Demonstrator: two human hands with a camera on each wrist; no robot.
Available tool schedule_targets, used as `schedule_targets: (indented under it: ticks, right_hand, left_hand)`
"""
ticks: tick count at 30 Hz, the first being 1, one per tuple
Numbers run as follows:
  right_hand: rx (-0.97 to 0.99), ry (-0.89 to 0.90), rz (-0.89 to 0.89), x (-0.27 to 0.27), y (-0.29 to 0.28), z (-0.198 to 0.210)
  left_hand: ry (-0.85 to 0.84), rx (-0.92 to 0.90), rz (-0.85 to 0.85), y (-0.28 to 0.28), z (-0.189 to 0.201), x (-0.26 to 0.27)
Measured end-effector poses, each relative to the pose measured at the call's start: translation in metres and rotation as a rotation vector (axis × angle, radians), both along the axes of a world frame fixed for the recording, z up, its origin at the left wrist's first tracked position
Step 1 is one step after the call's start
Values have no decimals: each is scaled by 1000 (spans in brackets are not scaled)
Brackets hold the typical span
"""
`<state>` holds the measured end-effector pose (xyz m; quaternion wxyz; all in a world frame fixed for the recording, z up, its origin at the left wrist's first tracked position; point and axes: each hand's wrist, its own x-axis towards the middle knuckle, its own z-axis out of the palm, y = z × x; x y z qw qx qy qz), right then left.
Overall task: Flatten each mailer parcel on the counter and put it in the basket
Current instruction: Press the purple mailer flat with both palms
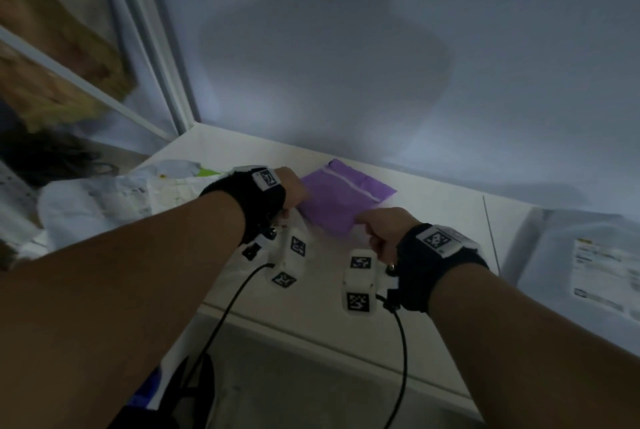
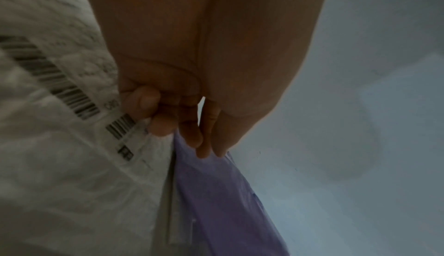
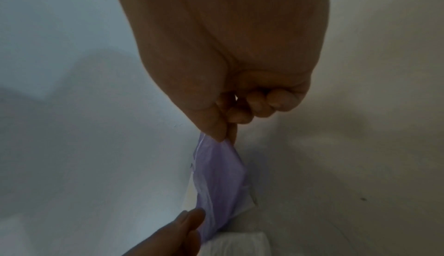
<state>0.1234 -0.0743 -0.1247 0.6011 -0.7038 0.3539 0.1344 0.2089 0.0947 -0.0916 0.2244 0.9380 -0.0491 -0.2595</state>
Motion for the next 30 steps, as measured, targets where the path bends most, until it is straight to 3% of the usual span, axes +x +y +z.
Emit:
schedule_targets:
  ticks: [4,7,12,17,19,22,26,30]
  right_hand:
    - [97,-163,-66,-9,-10,20]
    - [209,-308,-173,-26,-16,57]
    - [376,-423,-191,-74,-28,118]
    - [447,-499,-170,-133,-36,160]
    - [453,-498,-154,-151,-41,158]
    - [464,-458,-164,-168,-52,141]
    - [423,-339,-222,-180,-68,100]
    - [441,-294,-238,-183,-82,62]
  left_hand:
    - [-27,-7,-42,-6,12,-13]
    - [-93,-66,-63,-5,24,-25]
    - [-101,-207,-59,-8,51,-63]
    - [199,-499,154,-12,64,-121]
    - [271,-596,235,-13,59,-138]
    - [178,-598,225,-24,49,-152]
    - [145,-522,97,-47,40,-161]
    - [39,-321,-88,-68,28,-166]
